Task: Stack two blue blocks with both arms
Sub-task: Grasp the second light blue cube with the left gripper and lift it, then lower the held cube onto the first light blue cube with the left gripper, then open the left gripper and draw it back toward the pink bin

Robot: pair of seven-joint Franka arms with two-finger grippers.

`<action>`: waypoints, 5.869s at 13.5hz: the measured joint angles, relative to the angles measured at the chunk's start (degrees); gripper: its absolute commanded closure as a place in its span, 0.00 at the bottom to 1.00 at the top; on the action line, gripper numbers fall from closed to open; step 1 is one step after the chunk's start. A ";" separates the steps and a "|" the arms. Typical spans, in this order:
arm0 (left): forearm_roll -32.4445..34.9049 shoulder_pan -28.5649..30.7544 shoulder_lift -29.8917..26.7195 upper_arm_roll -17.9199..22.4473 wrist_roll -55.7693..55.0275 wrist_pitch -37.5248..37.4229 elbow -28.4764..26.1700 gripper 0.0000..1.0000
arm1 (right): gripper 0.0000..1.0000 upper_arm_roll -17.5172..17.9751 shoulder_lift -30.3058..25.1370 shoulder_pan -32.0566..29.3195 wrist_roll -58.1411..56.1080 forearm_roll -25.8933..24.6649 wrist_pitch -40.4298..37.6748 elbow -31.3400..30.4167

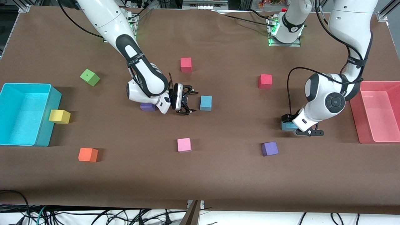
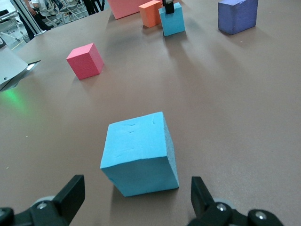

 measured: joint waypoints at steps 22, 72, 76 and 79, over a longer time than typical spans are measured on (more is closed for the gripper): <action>-4.67 -27.74 -10.60 -4.27 -36.70 -14.71 9.27 1.00 | 0.00 0.00 0.04 -0.20 -0.41 0.08 -0.19 0.01; -4.64 -12.23 -21.09 -0.14 -15.65 -44.58 22.22 0.00 | 0.00 0.05 0.14 -0.96 -2.73 0.18 -1.22 -0.64; -4.10 -7.14 -26.65 4.96 -3.35 -49.96 21.17 0.00 | 0.00 0.09 0.14 -1.00 -2.78 0.18 -1.22 -0.64; -0.25 -6.51 -28.96 7.09 0.03 -51.49 20.40 0.00 | 0.00 0.09 0.14 -1.00 -2.80 0.18 -1.22 -0.63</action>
